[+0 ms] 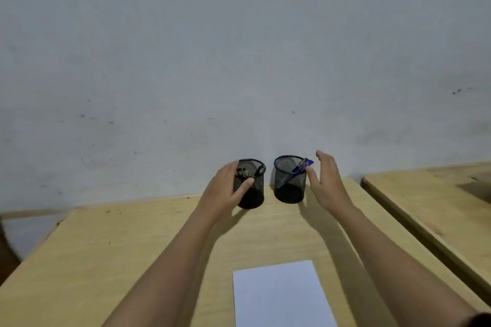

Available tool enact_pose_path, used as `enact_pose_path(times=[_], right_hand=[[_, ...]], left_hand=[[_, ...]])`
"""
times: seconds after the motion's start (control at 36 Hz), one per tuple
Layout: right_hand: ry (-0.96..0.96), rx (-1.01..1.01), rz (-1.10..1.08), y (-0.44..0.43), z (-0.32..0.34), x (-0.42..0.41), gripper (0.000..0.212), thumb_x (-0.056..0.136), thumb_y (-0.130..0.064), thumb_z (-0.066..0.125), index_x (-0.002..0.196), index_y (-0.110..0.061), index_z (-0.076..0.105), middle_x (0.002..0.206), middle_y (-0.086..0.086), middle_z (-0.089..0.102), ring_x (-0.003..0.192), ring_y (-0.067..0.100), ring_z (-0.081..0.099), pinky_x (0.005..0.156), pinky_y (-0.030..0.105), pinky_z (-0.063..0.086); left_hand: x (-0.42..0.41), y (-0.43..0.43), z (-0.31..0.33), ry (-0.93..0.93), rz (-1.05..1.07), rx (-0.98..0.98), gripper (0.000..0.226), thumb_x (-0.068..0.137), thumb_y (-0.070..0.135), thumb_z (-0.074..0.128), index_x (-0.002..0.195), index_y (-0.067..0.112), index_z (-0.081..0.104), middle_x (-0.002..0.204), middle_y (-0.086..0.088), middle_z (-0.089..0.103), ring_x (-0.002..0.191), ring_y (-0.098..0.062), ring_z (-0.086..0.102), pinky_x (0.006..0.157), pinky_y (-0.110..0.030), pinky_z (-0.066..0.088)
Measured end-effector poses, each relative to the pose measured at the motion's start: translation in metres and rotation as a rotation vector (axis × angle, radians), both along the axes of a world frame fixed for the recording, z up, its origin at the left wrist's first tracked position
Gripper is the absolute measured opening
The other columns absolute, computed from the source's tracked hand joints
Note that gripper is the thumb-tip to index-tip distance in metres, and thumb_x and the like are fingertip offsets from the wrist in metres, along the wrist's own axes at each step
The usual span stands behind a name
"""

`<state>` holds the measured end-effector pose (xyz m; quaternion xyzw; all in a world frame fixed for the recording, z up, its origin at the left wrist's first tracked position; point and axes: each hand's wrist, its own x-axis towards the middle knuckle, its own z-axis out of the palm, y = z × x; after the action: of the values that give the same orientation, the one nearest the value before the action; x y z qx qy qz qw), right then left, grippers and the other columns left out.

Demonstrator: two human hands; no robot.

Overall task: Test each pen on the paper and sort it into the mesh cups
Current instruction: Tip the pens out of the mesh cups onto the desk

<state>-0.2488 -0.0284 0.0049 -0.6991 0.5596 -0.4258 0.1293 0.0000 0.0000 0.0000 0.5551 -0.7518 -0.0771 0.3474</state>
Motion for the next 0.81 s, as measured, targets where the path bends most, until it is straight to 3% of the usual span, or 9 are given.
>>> enact_pose_path(times=[0.14,0.31,0.53,0.81], right_hand=[[-0.049,0.081,-0.010,-0.005,-0.012,0.001,0.051,0.097,-0.027,0.041,0.141,-0.005,0.028,0.145,0.011,0.034,0.135,0.021,0.032,0.111,0.034,0.027],[-0.039,0.014,-0.007,-0.016,-0.015,0.015,0.044,0.098,-0.022,0.041,0.139,-0.006,0.034,0.140,0.010,0.043,0.132,0.020,0.035,0.101,0.019,0.023],[0.034,-0.090,0.035,-0.021,-0.014,0.026,0.037,0.098,-0.018,0.041,0.133,-0.007,0.042,0.131,0.008,0.050,0.125,0.020,0.042,0.092,0.013,0.026],[0.178,-0.125,0.124,-0.031,-0.010,0.043,0.043,0.098,-0.023,0.040,0.139,-0.009,0.037,0.140,0.006,0.047,0.131,0.018,0.040,0.102,0.022,0.029]], left_hand=[[-0.003,-0.010,-0.009,0.115,0.040,-0.004,0.064,0.089,0.058,0.043,0.139,0.019,0.037,0.140,0.006,0.044,0.129,-0.009,0.038,0.108,-0.032,0.034],[-0.016,-0.021,-0.007,0.034,0.072,-0.036,0.059,0.093,0.045,0.048,0.141,0.012,0.037,0.144,-0.001,0.044,0.131,-0.018,0.040,0.104,-0.027,0.031],[-0.016,-0.033,-0.008,-0.085,0.079,-0.128,0.053,0.093,0.043,0.049,0.135,0.010,0.046,0.136,-0.004,0.053,0.126,-0.021,0.047,0.105,-0.032,0.034],[-0.027,-0.040,0.004,-0.079,-0.048,0.001,0.048,0.096,0.041,0.043,0.137,0.017,0.042,0.139,0.003,0.049,0.128,-0.014,0.044,0.098,-0.027,0.036]])
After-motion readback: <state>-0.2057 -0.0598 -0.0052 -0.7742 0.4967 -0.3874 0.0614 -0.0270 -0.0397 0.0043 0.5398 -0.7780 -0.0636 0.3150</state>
